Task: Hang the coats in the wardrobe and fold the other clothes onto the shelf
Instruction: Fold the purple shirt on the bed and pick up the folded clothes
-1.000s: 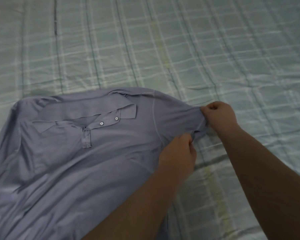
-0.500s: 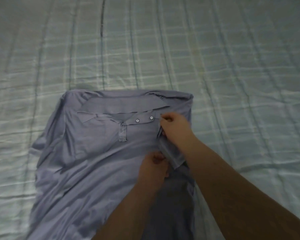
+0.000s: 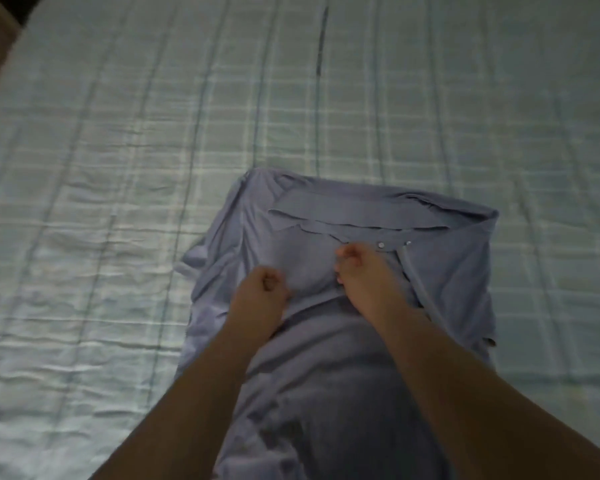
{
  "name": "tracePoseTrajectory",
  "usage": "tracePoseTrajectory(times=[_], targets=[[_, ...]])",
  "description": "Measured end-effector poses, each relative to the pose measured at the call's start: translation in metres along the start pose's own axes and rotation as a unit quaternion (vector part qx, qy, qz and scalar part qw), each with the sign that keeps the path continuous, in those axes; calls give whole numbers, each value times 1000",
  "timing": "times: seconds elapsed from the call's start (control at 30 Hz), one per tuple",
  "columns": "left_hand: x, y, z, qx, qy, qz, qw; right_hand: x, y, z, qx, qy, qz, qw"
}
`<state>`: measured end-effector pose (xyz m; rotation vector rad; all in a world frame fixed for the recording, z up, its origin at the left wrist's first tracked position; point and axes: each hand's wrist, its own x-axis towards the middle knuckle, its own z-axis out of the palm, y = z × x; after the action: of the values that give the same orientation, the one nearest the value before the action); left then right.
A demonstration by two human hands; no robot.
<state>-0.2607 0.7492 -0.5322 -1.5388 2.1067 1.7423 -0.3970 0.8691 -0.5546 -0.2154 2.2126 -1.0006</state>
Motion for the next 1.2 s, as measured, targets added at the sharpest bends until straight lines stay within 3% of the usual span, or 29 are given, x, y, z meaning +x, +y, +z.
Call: tracePoseTrajectory(times=[0.13,0.27,0.4,0.53,0.6,0.67,0.77,0.83,0.93,1.07,1.2], targets=[[25,-17,-74,161,117,69,978,-18,-40,54,-85,-9,-100,991],[46,-44,-127,189,193,80,959,-18,-70,105,-157,-51,-176,971],[71,-59,-146,196,135,60,969,-7,-99,143,-178,-43,-272,945],[90,-56,-147,245,42,78,965,24,-120,167,-313,-49,-314,895],[95,-52,-151,207,60,84,973,37,-130,174,-411,-55,-291,862],[99,-45,-160,94,75,65,991,46,-143,177,-462,-38,-276,842],[108,-33,-177,-118,89,34,988,51,-171,184,-348,-6,-263,900],[117,-29,-190,-178,119,49,976,57,-189,191,-284,16,-274,919],[130,-27,-201,-111,167,89,976,70,-195,205,-244,-15,-275,930],[150,-44,-201,-79,133,12,988,62,-167,213,-235,-69,-288,926],[155,-59,-195,22,114,-12,993,29,-124,199,-269,98,-331,899]])
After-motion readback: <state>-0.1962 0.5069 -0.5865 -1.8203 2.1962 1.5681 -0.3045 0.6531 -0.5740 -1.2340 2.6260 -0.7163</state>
